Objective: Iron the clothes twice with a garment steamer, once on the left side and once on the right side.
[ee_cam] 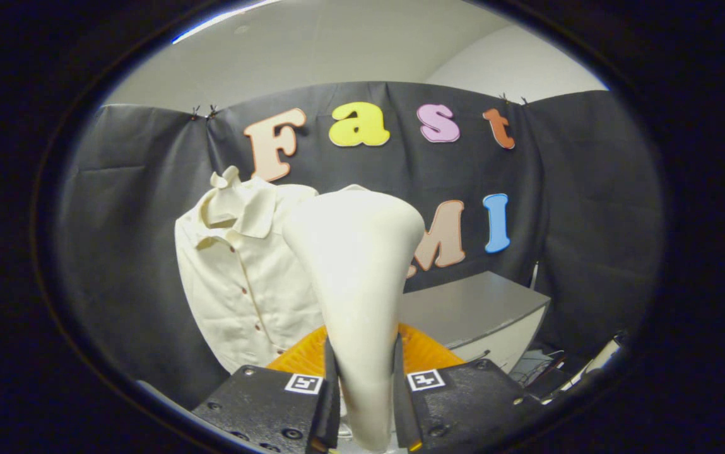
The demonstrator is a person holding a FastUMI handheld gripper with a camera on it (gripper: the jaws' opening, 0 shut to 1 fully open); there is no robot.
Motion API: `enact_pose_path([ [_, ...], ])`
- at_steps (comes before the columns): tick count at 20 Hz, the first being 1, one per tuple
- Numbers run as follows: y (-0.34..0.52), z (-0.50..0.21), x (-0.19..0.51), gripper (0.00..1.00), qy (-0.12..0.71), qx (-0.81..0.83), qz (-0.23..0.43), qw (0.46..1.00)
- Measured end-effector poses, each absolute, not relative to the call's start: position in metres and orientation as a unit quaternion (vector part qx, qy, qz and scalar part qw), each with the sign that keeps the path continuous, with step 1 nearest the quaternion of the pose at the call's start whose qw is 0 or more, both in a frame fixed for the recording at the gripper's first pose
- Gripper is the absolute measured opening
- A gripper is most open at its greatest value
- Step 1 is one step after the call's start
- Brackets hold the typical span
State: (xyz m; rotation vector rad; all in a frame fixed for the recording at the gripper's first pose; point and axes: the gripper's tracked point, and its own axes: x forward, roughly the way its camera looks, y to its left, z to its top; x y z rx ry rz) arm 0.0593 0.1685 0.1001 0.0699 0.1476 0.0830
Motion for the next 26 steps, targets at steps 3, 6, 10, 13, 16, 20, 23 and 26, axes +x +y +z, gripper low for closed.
enact_pose_path([
  [3,0.216,0.097,0.068,0.34,0.076,0.026,0.069,0.994],
  [6,0.266,0.091,0.081,0.34,0.077,0.029,0.098,0.992],
  [10,0.335,0.077,0.100,0.34,0.087,0.020,0.135,0.987],
  [13,0.381,0.070,0.118,0.34,0.085,0.025,0.148,0.985],
  [16,0.424,0.066,0.137,0.34,0.080,0.041,0.146,0.985],
  [20,0.468,0.064,0.161,0.34,0.075,0.059,0.139,0.986],
  [23,0.495,0.064,0.175,0.34,0.069,0.055,0.128,0.988],
  [26,0.501,0.051,0.190,0.34,0.074,0.049,0.093,0.992],
])
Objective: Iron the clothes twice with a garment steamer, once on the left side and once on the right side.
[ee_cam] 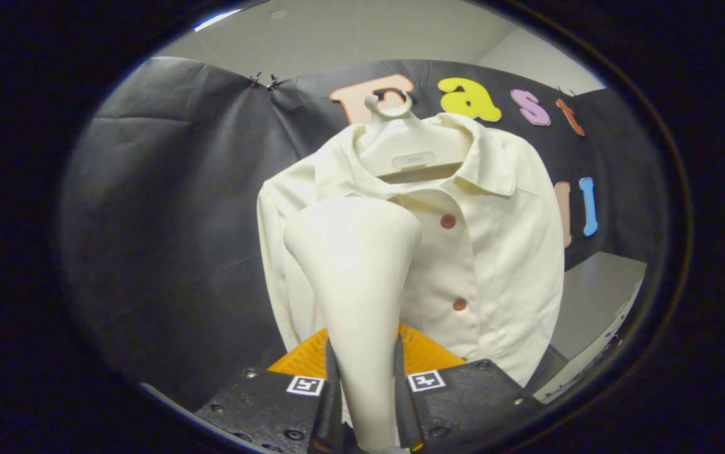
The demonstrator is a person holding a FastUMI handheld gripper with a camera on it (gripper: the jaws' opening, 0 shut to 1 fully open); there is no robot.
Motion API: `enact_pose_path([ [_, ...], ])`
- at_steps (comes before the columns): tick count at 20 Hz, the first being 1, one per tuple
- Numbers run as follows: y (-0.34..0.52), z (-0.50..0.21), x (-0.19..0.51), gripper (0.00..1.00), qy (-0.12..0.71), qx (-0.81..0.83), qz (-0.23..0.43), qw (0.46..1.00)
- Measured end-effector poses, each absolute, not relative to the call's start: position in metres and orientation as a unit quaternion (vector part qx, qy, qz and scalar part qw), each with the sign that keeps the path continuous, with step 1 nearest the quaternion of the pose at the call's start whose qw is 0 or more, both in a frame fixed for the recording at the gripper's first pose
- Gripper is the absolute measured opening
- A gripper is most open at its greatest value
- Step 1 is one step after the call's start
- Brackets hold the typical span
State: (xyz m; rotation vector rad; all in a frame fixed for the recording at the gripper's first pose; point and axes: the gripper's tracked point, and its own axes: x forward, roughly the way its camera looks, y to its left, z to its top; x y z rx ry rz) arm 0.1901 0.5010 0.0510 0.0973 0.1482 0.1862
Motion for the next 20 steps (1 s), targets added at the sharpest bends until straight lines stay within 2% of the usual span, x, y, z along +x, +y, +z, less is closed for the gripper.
enact_pose_path([
  [5,0.489,0.017,0.211,0.34,0.104,0.025,0.055,0.993],
  [20,0.475,-0.127,0.212,0.35,0.145,-0.049,0.031,0.988],
])
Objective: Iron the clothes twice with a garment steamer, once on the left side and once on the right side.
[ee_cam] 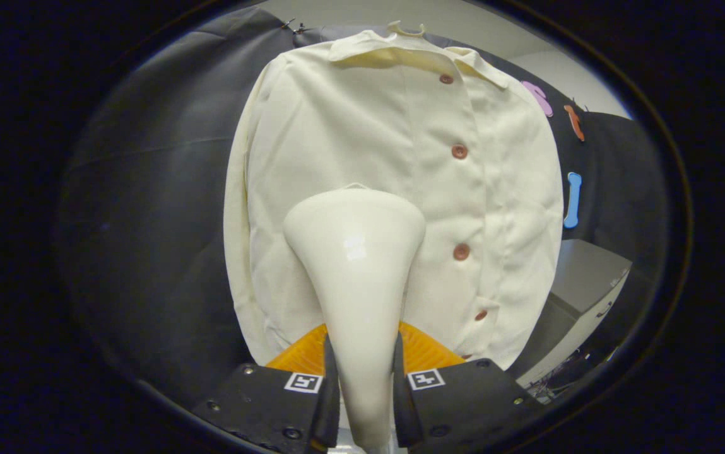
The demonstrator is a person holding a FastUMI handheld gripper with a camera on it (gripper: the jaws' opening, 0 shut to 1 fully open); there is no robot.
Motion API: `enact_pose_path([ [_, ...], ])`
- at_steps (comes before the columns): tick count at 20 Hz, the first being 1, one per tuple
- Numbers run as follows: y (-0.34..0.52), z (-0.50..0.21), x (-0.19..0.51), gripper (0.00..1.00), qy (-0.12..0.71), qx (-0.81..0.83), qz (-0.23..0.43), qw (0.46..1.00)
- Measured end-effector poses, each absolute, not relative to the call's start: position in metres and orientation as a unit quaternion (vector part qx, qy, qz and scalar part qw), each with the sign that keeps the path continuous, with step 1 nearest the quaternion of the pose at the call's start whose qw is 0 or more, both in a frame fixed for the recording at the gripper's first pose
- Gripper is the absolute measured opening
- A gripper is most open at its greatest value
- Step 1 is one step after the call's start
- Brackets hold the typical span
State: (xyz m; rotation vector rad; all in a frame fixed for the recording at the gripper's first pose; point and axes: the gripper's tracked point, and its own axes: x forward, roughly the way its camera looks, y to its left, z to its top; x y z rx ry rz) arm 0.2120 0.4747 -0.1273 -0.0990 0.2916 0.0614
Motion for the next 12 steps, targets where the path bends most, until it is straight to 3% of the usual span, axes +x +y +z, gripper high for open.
enact_pose_path([
  [12,0.468,-0.250,0.205,0.35,0.205,-0.090,0.023,0.974],
])
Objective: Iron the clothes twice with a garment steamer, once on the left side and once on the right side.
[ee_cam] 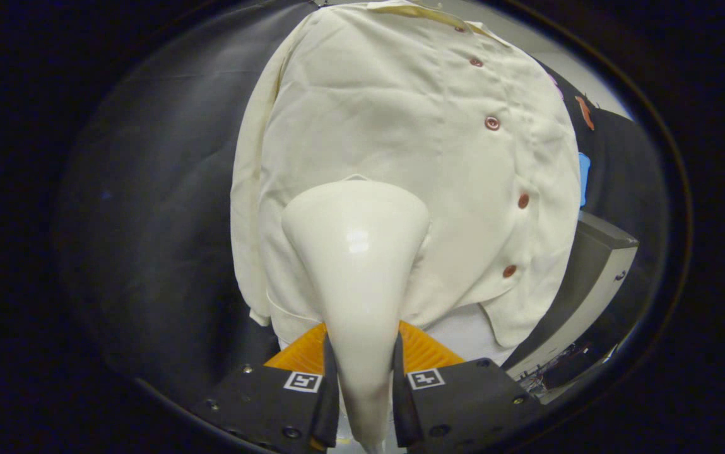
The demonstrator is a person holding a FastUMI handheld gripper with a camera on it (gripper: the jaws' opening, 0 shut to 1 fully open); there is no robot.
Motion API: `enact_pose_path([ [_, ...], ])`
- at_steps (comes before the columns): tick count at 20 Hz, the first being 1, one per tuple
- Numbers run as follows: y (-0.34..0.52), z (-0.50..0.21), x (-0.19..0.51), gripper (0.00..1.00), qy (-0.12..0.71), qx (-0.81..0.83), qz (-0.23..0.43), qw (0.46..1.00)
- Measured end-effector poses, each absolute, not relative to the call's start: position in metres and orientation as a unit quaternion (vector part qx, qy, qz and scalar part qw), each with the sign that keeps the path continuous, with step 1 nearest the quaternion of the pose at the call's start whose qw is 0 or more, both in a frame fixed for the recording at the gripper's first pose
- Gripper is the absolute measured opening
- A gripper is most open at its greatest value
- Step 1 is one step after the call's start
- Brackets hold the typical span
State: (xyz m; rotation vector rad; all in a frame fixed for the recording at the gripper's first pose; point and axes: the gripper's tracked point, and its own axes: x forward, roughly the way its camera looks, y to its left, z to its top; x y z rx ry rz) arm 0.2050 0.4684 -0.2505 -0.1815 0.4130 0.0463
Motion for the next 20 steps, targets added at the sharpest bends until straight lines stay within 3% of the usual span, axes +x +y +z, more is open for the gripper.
enact_pose_path([
  [10,0.467,-0.320,0.194,0.35,0.270,-0.096,0.023,0.958],
  [15,0.451,-0.316,0.171,0.35,0.288,-0.097,0.033,0.952],
  [20,0.416,-0.267,0.140,0.35,0.281,-0.067,0.033,0.957],
])
